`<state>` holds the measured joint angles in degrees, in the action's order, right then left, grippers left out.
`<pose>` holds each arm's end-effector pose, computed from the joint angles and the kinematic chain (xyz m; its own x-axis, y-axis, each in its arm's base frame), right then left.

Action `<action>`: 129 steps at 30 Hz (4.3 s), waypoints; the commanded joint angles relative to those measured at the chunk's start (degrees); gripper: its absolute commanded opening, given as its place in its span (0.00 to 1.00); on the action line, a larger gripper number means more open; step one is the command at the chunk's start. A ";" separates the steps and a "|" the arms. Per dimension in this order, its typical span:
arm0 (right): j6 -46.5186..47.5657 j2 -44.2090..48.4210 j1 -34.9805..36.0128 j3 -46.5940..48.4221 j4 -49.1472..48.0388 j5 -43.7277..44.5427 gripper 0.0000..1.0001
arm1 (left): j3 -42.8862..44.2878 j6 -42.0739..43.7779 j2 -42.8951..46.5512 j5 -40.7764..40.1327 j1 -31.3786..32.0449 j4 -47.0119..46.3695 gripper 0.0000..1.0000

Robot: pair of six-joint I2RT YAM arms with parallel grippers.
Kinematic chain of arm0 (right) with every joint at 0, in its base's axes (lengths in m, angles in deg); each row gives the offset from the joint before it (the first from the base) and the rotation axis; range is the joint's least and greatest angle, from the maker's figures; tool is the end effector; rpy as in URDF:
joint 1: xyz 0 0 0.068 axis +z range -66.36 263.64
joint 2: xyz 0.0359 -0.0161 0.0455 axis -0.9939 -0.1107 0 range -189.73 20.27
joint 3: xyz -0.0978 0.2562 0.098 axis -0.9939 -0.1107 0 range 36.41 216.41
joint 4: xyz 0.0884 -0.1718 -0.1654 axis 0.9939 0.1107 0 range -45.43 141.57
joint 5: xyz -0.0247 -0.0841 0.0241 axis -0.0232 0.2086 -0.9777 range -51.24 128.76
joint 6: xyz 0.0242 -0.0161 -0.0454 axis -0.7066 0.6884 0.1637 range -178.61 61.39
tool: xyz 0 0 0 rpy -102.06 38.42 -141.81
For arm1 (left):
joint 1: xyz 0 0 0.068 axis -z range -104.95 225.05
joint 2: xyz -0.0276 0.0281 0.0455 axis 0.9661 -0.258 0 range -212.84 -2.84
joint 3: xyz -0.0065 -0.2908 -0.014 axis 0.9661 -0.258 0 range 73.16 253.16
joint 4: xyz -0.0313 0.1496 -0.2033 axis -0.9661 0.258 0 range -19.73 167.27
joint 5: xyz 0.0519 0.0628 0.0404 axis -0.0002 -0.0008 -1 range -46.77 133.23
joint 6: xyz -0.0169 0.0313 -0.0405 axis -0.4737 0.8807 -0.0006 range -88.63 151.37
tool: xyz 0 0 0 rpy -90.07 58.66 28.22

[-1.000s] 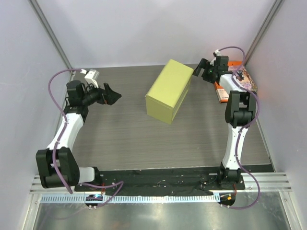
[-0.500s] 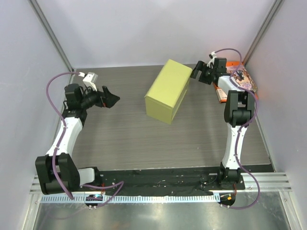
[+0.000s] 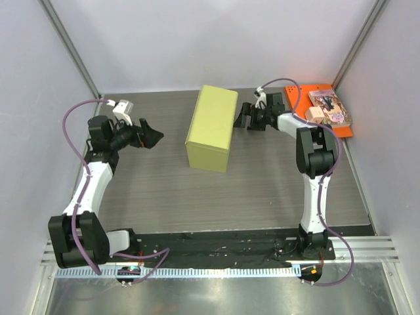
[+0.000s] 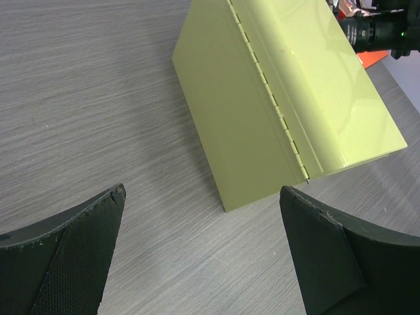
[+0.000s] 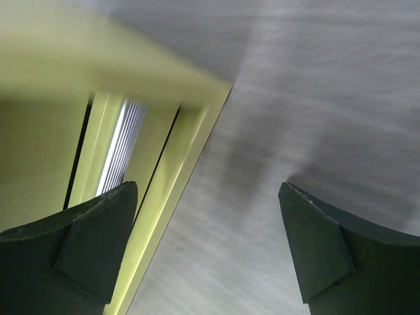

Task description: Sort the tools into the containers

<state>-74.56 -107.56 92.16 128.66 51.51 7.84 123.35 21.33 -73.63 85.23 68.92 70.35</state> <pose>0.4904 0.0919 0.1771 -0.7805 0.1215 -0.6132 -0.2986 0.7893 0.5365 0.2653 0.0046 0.3179 -0.4404 -0.1776 -0.8801 0.4736 0.7868 -0.3958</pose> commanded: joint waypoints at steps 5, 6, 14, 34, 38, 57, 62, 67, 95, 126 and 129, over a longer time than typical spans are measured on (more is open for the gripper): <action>4.25 8.11 2.65 -6.53 1.49 -3.63 0.96 | -0.62 -0.59 1.35 0.37 -0.37 -1.57 1.00; 4.95 10.82 2.82 -7.86 2.19 -3.54 0.96 | -0.62 -0.33 1.61 0.37 -0.37 -1.14 1.00; 15.67 23.58 7.03 -22.96 4.84 -0.47 0.96 | -0.98 -0.59 2.93 0.19 -0.55 -1.84 1.00; 8.40 21.40 24.53 -18.00 -1.93 8.06 0.98 | 2.89 0.02 4.96 0.45 -4.77 2.65 1.00; 8.38 21.74 24.88 -17.01 0.26 8.50 0.98 | 3.68 0.11 4.69 0.89 -4.94 2.04 1.00; -13.05 19.65 8.45 -25.19 -17.57 -9.51 0.95 | 16.52 -3.40 -8.58 -1.13 2.70 -3.77 1.00; -23.21 14.55 8.45 -24.40 -28.43 -11.79 0.96 | 14.85 -3.67 -9.20 -1.83 3.84 -6.58 1.00; -31.25 9.45 8.45 -22.74 -38.39 -13.73 0.94 | 15.55 -3.67 -10.86 -1.66 4.99 -6.41 1.00; -38.62 4.42 9.60 -19.02 -44.97 -14.24 0.93 | 20.47 -0.86 -14.38 -4.55 9.90 -2.99 1.00; -55.76 -2.24 12.75 -15.17 -64.06 -16.98 0.77 | 19.68 13.91 -19.04 -35.93 28.72 1.77 1.00; -57.88 -3.56 12.93 -15.08 -67.40 -17.25 0.71 | 18.89 14.79 -18.95 -37.51 29.86 0.98 1.00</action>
<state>-129.04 -109.59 103.85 111.00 -9.12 -9.31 143.16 34.10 -92.03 50.78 97.42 72.91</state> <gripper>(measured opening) 0.741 0.998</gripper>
